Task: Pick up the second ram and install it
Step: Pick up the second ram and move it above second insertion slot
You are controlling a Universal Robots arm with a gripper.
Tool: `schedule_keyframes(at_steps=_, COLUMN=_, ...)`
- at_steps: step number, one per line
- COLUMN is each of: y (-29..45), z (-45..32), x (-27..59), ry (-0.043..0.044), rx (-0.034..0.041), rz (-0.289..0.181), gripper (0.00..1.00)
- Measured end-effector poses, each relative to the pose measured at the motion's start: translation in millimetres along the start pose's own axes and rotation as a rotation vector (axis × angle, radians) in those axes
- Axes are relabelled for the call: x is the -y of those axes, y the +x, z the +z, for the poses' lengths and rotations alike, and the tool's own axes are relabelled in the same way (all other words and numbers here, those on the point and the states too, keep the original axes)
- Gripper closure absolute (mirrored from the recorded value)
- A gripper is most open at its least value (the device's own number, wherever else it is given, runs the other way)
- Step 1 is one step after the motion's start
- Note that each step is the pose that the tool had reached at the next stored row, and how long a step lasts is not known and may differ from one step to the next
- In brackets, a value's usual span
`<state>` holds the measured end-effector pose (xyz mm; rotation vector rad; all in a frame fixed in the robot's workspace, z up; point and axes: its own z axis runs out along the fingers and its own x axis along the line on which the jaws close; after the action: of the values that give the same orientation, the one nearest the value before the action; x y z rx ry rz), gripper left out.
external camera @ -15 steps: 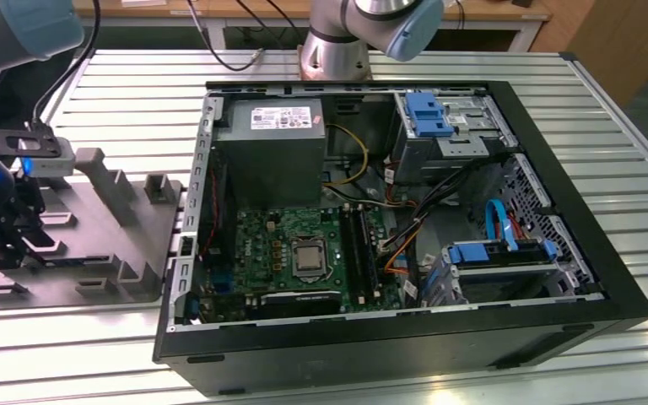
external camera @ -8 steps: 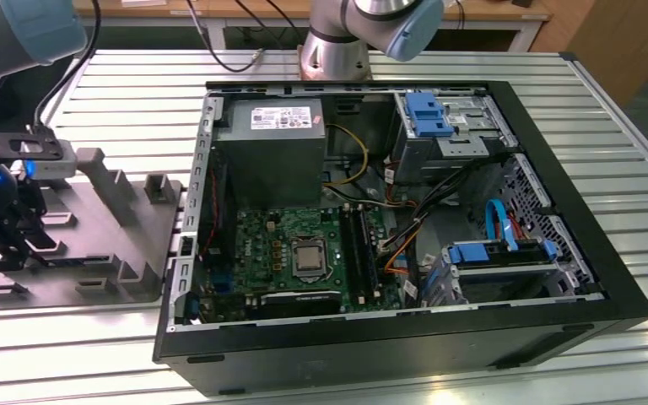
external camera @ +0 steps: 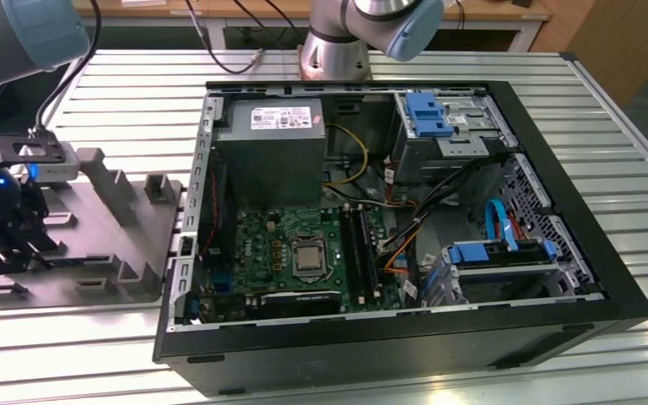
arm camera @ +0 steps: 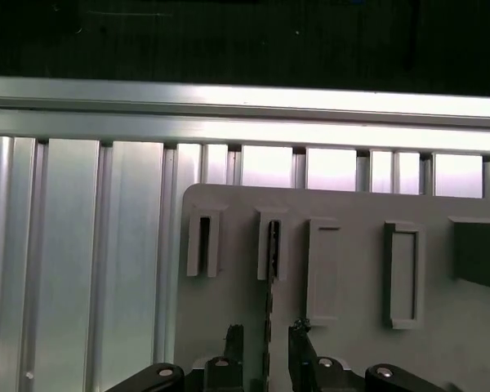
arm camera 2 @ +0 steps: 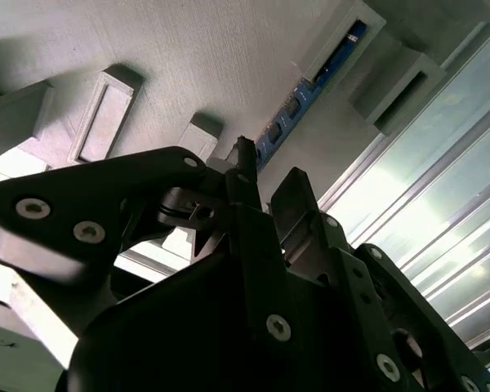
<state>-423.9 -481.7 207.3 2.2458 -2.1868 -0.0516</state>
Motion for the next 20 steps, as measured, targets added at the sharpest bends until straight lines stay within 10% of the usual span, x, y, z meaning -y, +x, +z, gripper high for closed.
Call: schedule_keyframes(at_steps=20, y=0.0, z=7.6, x=-1.6, ry=-0.0001, rx=0.0007, rz=-0.008, gripper=0.73)
